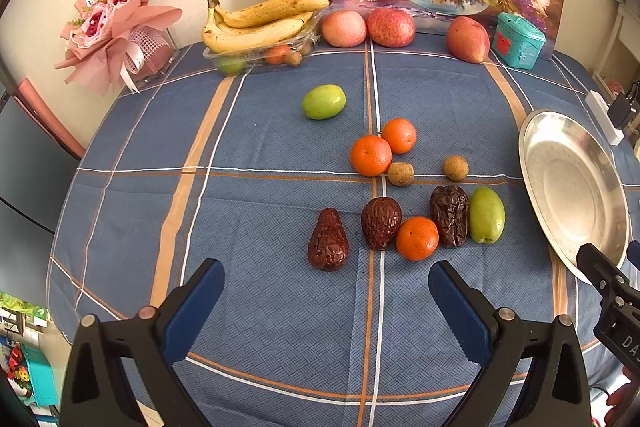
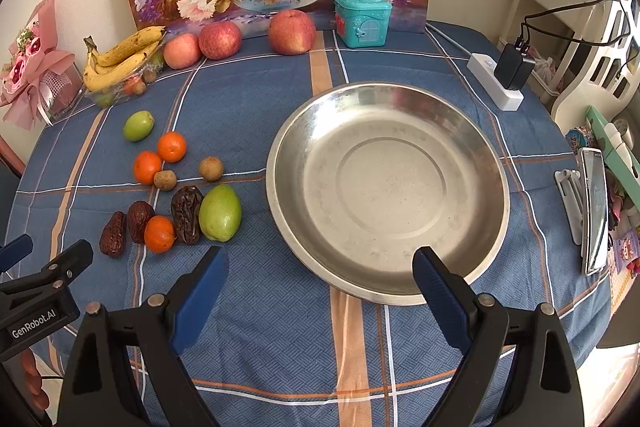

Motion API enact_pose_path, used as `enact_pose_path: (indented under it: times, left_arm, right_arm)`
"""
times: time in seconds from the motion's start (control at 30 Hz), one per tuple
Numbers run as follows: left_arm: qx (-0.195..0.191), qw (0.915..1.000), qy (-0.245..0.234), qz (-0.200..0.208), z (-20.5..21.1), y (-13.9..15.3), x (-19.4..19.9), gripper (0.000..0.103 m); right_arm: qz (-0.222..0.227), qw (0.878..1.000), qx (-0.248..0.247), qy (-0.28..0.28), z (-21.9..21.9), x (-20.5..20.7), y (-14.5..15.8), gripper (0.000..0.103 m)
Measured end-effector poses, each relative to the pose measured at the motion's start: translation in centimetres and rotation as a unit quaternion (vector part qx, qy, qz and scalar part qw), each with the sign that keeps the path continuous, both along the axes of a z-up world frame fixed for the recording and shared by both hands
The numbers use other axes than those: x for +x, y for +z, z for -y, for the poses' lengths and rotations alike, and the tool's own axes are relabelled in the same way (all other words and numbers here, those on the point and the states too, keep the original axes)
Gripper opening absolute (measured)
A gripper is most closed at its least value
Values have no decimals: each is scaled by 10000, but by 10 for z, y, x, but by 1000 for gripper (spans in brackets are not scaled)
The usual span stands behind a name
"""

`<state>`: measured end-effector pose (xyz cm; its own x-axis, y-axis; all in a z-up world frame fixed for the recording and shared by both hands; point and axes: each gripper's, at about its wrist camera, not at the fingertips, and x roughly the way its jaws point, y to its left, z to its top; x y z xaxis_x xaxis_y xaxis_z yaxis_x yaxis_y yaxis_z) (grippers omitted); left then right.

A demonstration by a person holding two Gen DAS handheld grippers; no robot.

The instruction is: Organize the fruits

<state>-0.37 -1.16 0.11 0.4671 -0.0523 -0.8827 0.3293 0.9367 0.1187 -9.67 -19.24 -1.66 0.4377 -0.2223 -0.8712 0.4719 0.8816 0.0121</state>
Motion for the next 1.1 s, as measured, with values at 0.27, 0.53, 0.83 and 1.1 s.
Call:
enact_pose_path:
  times: [0.27, 0.53, 0.83, 1.1]
  left_arm:
    - [0, 10000, -4, 2, 0, 0, 0, 103]
    - [-1, 10000, -6, 3, -1, 0, 0, 103]
    - [0, 10000, -15, 3, -1, 0, 0, 103]
    - [-51, 10000, 5, -53, -6, -1, 1, 103]
  right_arm:
    - [-3, 10000, 12, 2, 0, 0, 0, 93]
    - [-4, 10000, 18, -1, -1, 1, 0, 93]
    - [-8, 10000, 29, -2, 0, 1, 1, 93]
    - [8, 10000, 61, -24, 0, 0, 0, 93]
